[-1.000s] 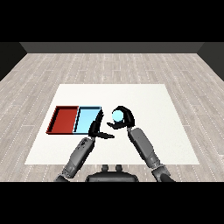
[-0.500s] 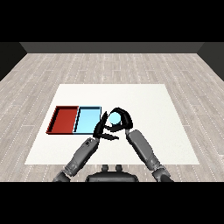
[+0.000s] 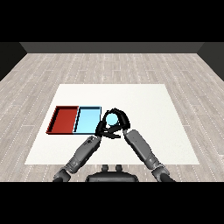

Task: Pick the blue can and put it in the blue box

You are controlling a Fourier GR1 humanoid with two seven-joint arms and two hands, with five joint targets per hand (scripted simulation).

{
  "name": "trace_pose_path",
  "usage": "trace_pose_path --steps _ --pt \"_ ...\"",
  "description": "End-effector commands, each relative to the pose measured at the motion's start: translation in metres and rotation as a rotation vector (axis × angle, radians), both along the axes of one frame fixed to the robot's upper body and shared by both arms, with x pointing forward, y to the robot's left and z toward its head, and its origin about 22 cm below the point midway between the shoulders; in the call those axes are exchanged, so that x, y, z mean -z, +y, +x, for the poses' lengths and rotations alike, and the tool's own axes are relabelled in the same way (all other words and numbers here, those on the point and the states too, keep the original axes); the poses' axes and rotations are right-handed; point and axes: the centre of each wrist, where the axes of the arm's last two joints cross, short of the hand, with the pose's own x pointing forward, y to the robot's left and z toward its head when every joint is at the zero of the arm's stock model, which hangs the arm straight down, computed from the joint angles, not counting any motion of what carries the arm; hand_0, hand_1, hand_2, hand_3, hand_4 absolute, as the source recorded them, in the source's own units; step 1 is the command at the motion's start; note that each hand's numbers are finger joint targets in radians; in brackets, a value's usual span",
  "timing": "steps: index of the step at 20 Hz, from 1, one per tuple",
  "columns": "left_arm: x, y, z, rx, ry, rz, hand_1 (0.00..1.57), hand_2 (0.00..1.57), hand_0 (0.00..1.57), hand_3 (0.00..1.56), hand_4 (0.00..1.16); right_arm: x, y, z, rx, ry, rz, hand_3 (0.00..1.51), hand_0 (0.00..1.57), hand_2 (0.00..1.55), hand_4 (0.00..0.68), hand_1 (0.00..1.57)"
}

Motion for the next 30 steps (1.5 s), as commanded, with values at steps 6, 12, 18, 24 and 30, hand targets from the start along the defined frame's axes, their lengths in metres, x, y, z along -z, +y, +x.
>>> trace_pose_path --steps 6,12,18,24,30 --pt "0.001 0.002 0.002 0.025 -0.030 -0.024 0.00 0.00 0.00 0.00 0.00 -0.001 0.028 -0.019 -0.020 -0.023 -0.052 1.39 1.39 1.44 0.620 1.39" --pt "-0.001 -0.003 0.022 -0.069 -0.074 0.247 0.41 0.56 0.41 0.29 0.57 0.011 0.028 -0.014 -0.063 -0.037 -0.046 1.39 1.42 1.44 0.604 1.42" --pt "-0.004 -0.008 0.011 -0.066 -0.174 0.430 0.21 0.30 0.21 0.00 0.30 -0.005 0.046 -0.019 -0.087 -0.037 -0.030 1.40 1.45 1.46 0.599 1.45" --pt "-0.008 -0.001 0.019 -0.160 -0.113 0.180 1.01 1.04 1.01 0.90 0.70 -0.015 0.061 -0.021 -0.116 -0.015 -0.010 1.40 1.44 1.45 0.611 1.44" --pt "0.014 -0.008 0.004 -0.144 -0.138 0.201 0.58 0.71 0.58 0.50 0.66 -0.001 0.052 -0.018 -0.102 -0.016 0.007 1.39 1.44 1.45 0.591 1.44"
